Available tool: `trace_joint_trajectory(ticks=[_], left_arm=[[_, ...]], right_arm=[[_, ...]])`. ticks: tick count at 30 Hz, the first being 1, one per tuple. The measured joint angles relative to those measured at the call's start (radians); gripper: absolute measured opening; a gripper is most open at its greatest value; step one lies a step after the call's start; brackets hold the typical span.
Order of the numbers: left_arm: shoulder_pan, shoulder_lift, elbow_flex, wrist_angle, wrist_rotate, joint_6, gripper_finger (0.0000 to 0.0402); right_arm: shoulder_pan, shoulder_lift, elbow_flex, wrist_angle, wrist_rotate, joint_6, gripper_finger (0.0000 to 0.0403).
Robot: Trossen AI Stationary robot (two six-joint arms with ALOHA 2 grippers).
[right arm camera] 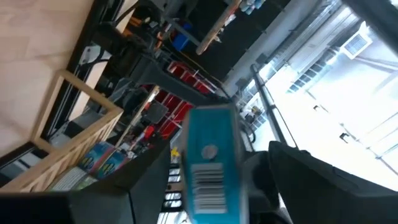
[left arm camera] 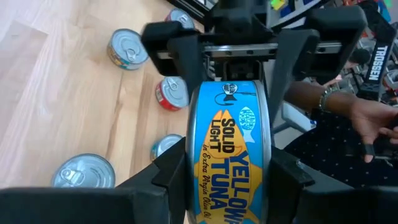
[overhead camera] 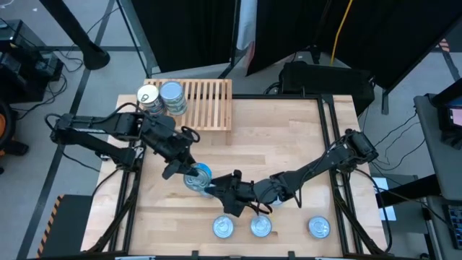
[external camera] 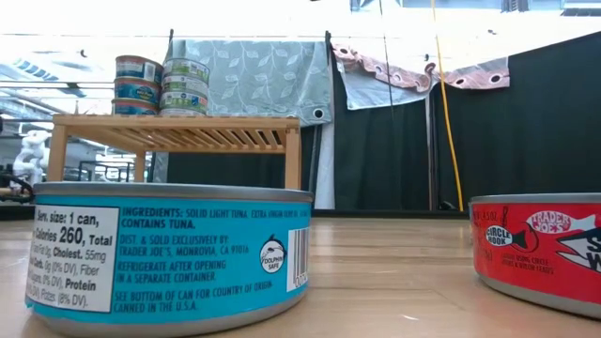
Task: Stack canned seafood by type on shelf
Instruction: Put the top left light blue can on the shelf
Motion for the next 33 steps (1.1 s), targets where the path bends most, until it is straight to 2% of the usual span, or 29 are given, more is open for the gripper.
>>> trace_joint_trajectory(ticks=[5, 11, 15, 18, 27, 31, 33], left_arm=[[0.000, 0.021, -0.001, 0.019, 0.010, 0.000, 0.0150], [0.002, 0.042, -0.001, 0.023, 0.015, 0.026, 0.0150], [0.006, 0.045, -0.001, 0.021, -0.021, 0.022, 0.0151], [0.010, 0.045, -0.001, 0.018, -0.037, 0.032, 0.0165], [0.010, 0.020, 0.000, 0.015, -0.182, 0.080, 0.0250], [0.011, -0.012, 0.000, 0.005, -0.309, 0.168, 0.0263], [0.010, -0.038, 0.000, -0.006, -0.405, 0.213, 0.0264]], right_arm=[[-0.021, 0.000, 0.000, -0.004, 0.002, -0.012, 0.0228], [-0.033, 0.000, 0.001, -0.020, 0.001, -0.012, 0.0169], [-0.034, 0.000, 0.001, -0.039, 0.007, 0.002, 0.0134], [-0.033, 0.000, 0.001, -0.056, 0.019, 0.033, 0.0122], [-0.033, 0.002, 0.000, -0.130, 0.035, 0.181, 0.0134], [-0.031, 0.002, 0.000, -0.172, 0.034, 0.310, 0.0131], [-0.031, 0.002, 0.000, -0.182, 0.034, 0.394, 0.0131]])
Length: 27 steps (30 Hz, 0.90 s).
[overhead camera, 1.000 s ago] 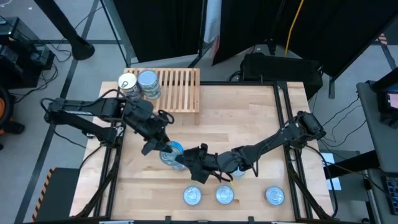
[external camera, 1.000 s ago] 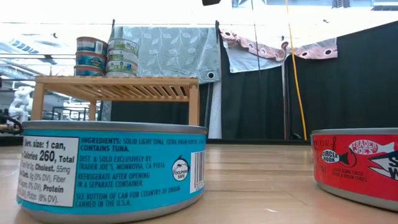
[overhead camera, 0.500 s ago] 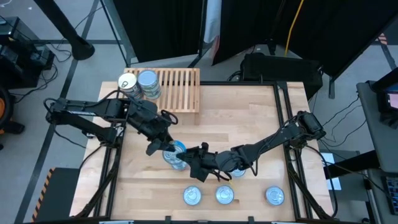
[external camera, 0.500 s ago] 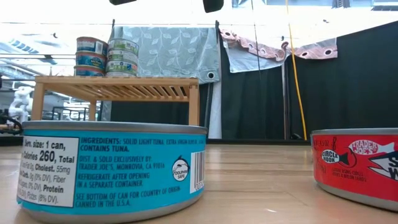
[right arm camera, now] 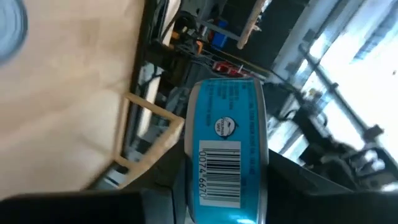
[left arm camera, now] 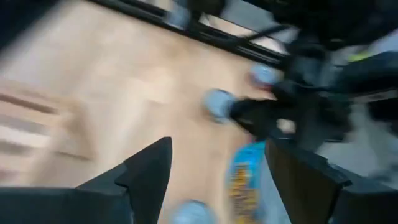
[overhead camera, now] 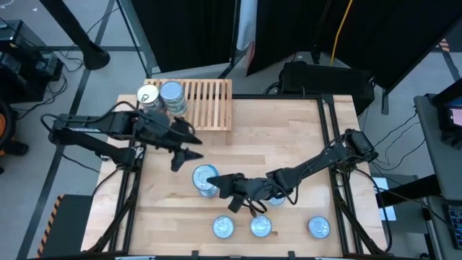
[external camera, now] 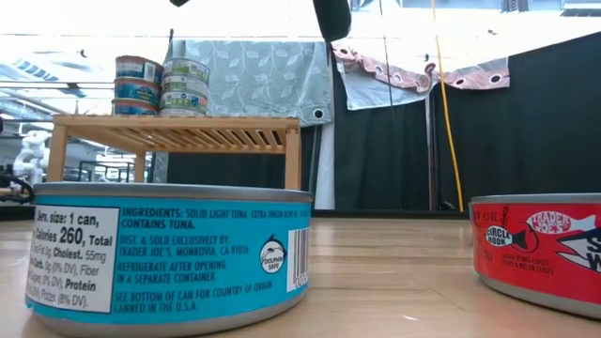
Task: Stack canned seafood by type on shelf
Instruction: Put the top left light blue can on the shelf
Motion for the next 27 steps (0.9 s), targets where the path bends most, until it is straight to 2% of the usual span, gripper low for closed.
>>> trace_joint_trajectory(ticks=[5, 8, 10, 16, 21, 24, 27], left_arm=[[-0.007, -0.078, 0.000, -0.102, -0.292, 0.103, 0.0265], [-0.034, -0.118, -0.018, -0.159, -0.435, 0.079, 0.0265], [-0.063, -0.144, -0.053, -0.161, -0.495, 0.049, 0.0265], [-0.157, -0.162, -0.192, -0.065, -0.548, 0.017, 0.0265], [-0.233, -0.161, -0.294, 0.042, -0.573, 0.014, 0.0265], [-0.271, -0.166, -0.304, 0.058, -0.617, 0.008, 0.0265], [-0.296, -0.196, -0.303, 0.045, -0.624, -0.008, 0.0265]], right_arm=[[-0.014, 0.000, 0.000, -0.025, 0.041, 0.221, 0.0131], [-0.042, -0.001, 0.000, -0.062, 0.094, 0.318, 0.0131], [-0.065, -0.001, 0.000, -0.091, 0.108, 0.365, 0.0131], [-0.155, -0.001, 0.000, -0.081, 0.103, 0.389, 0.0130], [-0.252, -0.001, 0.000, 0.069, 0.101, 0.356, 0.0130], [-0.316, -0.002, 0.000, 0.132, 0.088, 0.323, 0.0130], [-0.377, -0.002, 0.000, 0.140, 0.010, 0.332, 0.0130]])
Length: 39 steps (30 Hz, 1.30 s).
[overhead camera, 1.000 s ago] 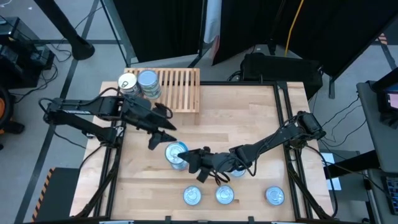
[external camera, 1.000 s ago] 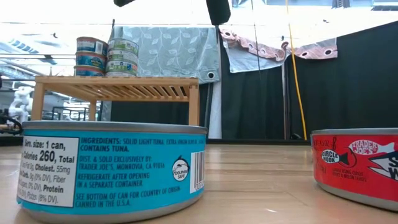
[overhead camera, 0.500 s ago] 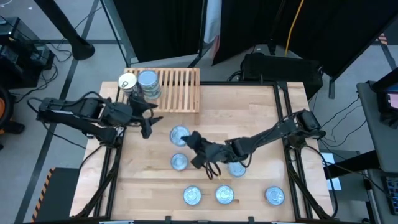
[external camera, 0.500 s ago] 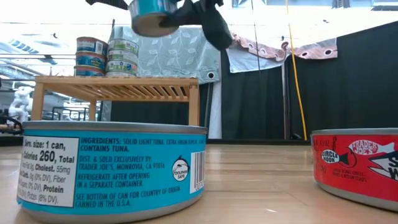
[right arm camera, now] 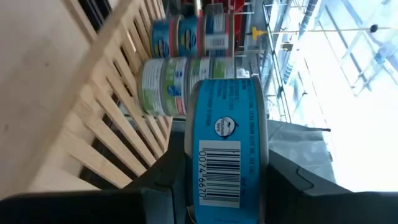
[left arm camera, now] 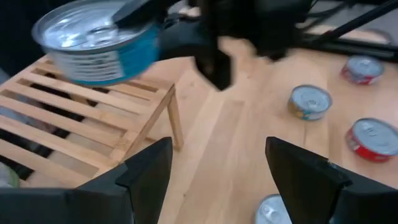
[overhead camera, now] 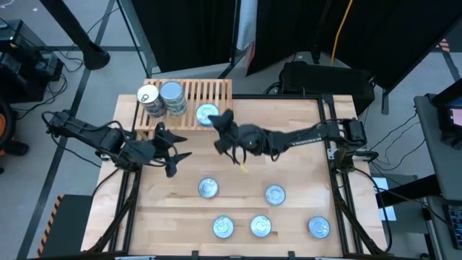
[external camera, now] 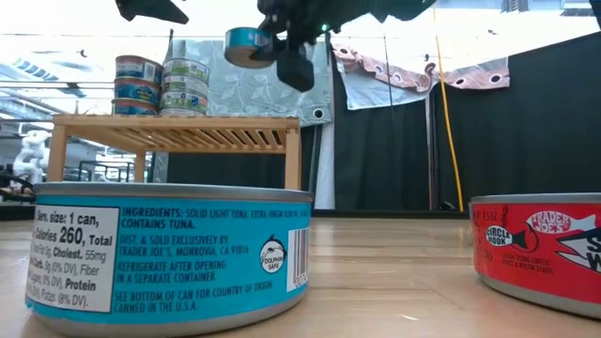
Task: Stack canned seafood by type on shelf
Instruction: Put the top left light blue can on the shelf
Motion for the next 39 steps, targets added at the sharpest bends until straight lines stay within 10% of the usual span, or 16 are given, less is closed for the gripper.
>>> trace_joint_trajectory(ticks=[19, 30, 39], left_arm=[[-0.120, -0.150, -0.022, -0.076, -0.161, -0.048, 0.0265], [-0.120, -0.151, -0.022, -0.075, -0.161, -0.046, 0.0265], [-0.120, -0.152, -0.023, -0.070, -0.161, -0.045, 0.0265]], right_arm=[[-0.197, 0.000, 0.083, 0.101, -0.363, 0.425, 0.0130], [-0.165, 0.008, 0.334, -0.264, -0.277, 0.788, 0.0130], [-0.161, 0.118, 0.382, -0.348, -0.214, 0.770, 0.0130]])
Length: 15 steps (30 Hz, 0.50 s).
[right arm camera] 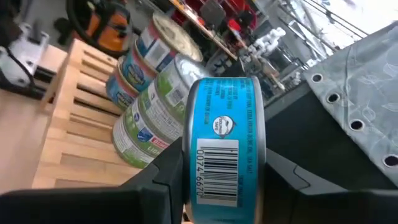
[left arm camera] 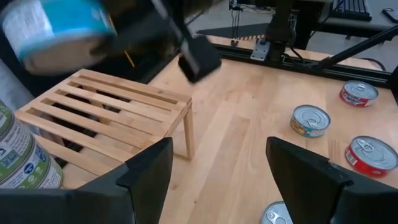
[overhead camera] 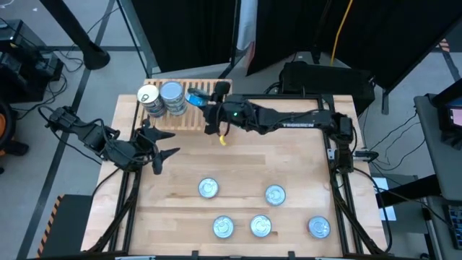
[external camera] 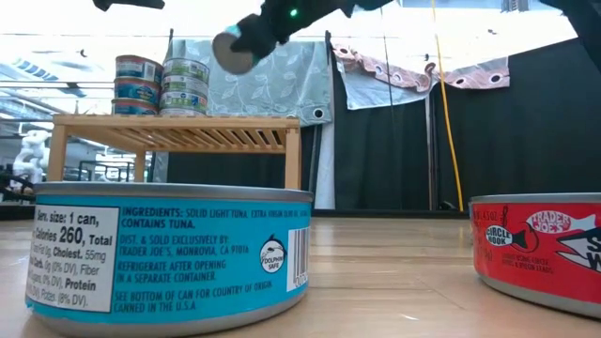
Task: Stack canned seafood by type on shelf
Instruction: Put the top left light blue can on the shelf
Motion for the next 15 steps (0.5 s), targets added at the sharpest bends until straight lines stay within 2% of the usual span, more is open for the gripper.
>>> trace_joint_trajectory(ticks=[3, 15], left_arm=[[0.000, -0.001, 0.000, 0.000, 0.001, 0.000, 0.0265], [-0.011, -0.001, 0.000, -0.004, 0.005, 0.000, 0.0265]], right_arm=[[0.000, 0.038, 0.000, -0.009, 0.047, -0.025, 0.0131], [-0.047, 0.102, -0.001, -0.012, 0.042, 0.004, 0.0142]])
